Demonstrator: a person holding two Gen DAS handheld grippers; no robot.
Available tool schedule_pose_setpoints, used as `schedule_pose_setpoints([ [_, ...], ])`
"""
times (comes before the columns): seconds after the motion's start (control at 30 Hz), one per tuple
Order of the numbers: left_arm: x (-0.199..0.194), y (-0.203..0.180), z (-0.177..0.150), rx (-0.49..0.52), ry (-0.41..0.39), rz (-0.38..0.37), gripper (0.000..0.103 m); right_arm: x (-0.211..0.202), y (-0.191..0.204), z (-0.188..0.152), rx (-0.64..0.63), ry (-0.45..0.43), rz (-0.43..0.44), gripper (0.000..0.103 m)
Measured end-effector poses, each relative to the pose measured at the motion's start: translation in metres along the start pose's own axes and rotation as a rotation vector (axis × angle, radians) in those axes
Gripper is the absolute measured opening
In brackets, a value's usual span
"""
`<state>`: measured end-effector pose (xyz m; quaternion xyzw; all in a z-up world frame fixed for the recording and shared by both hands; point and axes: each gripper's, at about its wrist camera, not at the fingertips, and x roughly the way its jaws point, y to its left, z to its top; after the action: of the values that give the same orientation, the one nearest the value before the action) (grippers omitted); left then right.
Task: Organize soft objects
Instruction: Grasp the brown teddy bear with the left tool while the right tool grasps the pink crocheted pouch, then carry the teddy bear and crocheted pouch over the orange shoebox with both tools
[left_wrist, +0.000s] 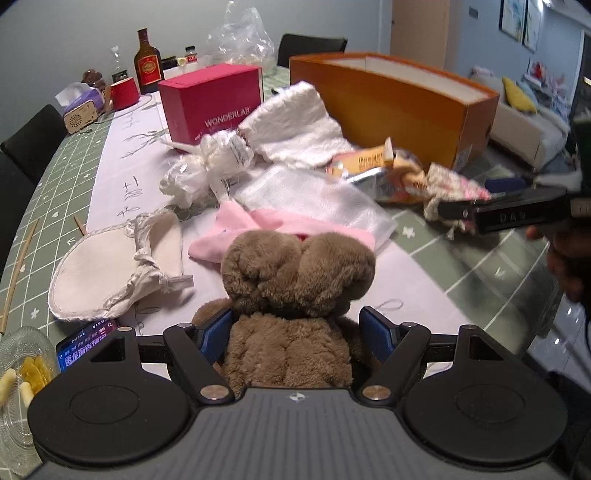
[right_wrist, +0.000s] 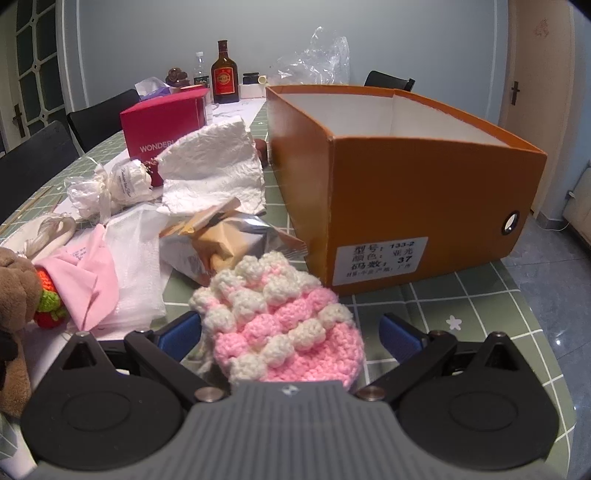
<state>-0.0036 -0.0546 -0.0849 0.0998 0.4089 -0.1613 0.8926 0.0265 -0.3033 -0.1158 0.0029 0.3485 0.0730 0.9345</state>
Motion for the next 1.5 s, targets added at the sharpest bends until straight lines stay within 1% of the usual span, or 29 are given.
schedule_pose_setpoints([
  [0.1,0.003,0.002,0.0,-0.012,0.006,-0.009,0.09,0.007,-0.002,-0.003,0.018,0.019,0.016,0.1],
  [0.2,0.002,0.003,0.001,0.004,0.004,-0.013,0.088,0.011,-0.003,-0.006,0.036,0.03,0.034,0.094],
  [0.23,0.002,0.002,0.001,0.015,0.001,-0.012,0.084,0.011,-0.001,-0.007,0.029,0.022,0.031,0.09],
  [0.33,0.001,0.0,0.001,0.039,0.0,-0.013,0.078,0.01,0.002,-0.007,0.013,0.008,0.028,0.084],
  [0.4,0.001,0.0,0.001,0.037,0.004,-0.013,0.075,0.009,0.001,-0.007,0.021,0.003,0.037,0.081],
  [0.5,-0.002,0.003,0.001,0.021,-0.002,-0.029,0.069,0.006,-0.002,-0.008,0.033,-0.008,0.046,0.073],
  [0.57,-0.004,0.004,0.0,0.018,-0.005,-0.034,0.065,0.003,-0.003,-0.008,0.032,-0.014,0.049,0.071],
  [0.7,-0.008,0.006,0.002,0.008,-0.005,-0.026,0.061,-0.004,-0.005,-0.008,0.032,-0.027,0.064,0.065],
  [0.73,-0.009,0.007,0.002,0.004,-0.004,-0.028,0.059,-0.006,-0.006,-0.007,0.033,-0.03,0.07,0.061],
  [0.8,-0.013,0.008,0.003,-0.001,-0.008,-0.038,0.057,-0.012,-0.006,-0.006,0.032,-0.039,0.081,0.059],
  [0.9,-0.021,0.008,0.005,-0.005,-0.026,-0.054,0.056,-0.02,-0.006,-0.004,0.023,-0.051,0.078,0.059],
  [0.97,-0.026,0.007,0.006,0.0,-0.044,-0.05,0.056,-0.026,-0.006,-0.003,0.024,-0.062,0.074,0.059],
  [1.1,-0.039,-0.001,0.009,0.084,-0.112,0.022,0.056,-0.036,-0.006,-0.001,0.024,-0.08,0.08,0.059],
  [1.27,-0.045,0.003,0.019,0.062,-0.142,0.001,0.056,-0.044,-0.004,0.003,0.012,-0.099,0.092,0.059],
  [1.5,-0.06,0.004,0.037,0.053,-0.213,-0.023,0.056,-0.065,0.001,0.015,-0.019,-0.145,0.111,0.059],
])
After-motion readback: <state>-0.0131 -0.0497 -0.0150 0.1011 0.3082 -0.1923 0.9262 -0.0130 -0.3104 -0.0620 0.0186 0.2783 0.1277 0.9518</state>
